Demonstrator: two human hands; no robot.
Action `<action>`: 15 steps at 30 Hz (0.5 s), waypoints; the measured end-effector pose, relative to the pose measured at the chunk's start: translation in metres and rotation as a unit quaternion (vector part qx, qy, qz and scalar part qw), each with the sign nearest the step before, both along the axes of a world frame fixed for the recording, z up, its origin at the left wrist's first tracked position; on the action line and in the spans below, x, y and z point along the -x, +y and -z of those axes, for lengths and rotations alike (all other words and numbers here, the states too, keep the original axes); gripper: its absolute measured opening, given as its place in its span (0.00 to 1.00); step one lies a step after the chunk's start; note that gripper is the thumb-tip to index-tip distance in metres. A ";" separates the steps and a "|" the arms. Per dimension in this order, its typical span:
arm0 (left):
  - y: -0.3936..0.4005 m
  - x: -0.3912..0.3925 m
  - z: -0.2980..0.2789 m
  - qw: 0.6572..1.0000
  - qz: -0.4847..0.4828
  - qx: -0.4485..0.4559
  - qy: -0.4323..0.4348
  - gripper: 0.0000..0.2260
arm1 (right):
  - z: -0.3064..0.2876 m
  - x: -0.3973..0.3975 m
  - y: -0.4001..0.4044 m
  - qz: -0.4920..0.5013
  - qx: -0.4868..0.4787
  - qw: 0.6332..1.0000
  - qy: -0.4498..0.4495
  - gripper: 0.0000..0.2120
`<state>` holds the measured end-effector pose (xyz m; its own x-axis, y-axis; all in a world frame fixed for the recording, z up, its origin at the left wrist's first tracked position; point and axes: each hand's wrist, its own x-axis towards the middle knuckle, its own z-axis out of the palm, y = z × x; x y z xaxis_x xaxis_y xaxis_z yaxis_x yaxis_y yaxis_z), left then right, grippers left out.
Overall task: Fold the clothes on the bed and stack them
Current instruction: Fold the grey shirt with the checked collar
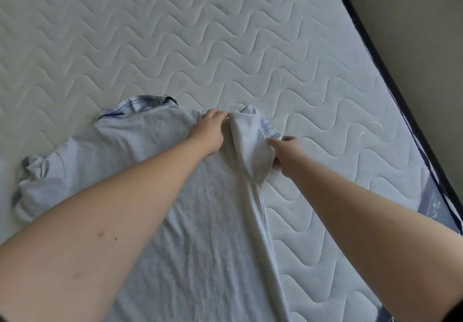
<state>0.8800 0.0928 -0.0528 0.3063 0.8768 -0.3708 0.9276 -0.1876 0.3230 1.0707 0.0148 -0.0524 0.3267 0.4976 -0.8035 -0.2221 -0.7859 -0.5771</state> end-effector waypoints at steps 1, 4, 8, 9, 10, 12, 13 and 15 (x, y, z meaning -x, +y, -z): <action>0.005 -0.004 0.005 1.000 0.009 -0.007 0.011 0.27 | 0.002 -0.002 0.003 -0.003 -0.006 1.000 0.017 0.13; 0.017 -0.020 0.015 0.999 0.022 0.010 0.044 0.28 | 0.002 -0.014 0.001 -0.058 -0.049 0.996 -0.048 0.08; 0.030 -0.039 0.020 0.995 0.056 0.006 0.085 0.22 | -0.010 -0.039 -0.037 -0.068 -0.111 0.967 -0.217 0.03; 0.032 -0.044 0.020 0.994 0.062 -0.002 0.088 0.18 | -0.012 -0.043 -0.051 -0.067 -0.111 0.962 -0.241 0.04; 0.033 -0.049 0.019 0.993 0.069 -0.006 0.092 0.14 | -0.011 -0.047 -0.064 -0.070 -0.101 0.960 -0.251 0.06; 0.036 -0.059 0.019 0.992 0.080 -0.001 0.100 0.07 | -0.005 -0.052 -0.085 -0.091 -0.072 0.967 -0.227 0.09; 0.037 -0.062 0.018 0.992 0.080 0.003 0.099 0.06 | -0.002 -0.053 -0.091 -0.092 -0.066 0.975 -0.189 0.10; 0.038 -0.066 0.016 0.993 0.077 0.013 0.093 0.07 | 0.003 -0.056 -0.096 -0.065 -0.075 0.990 -0.103 0.08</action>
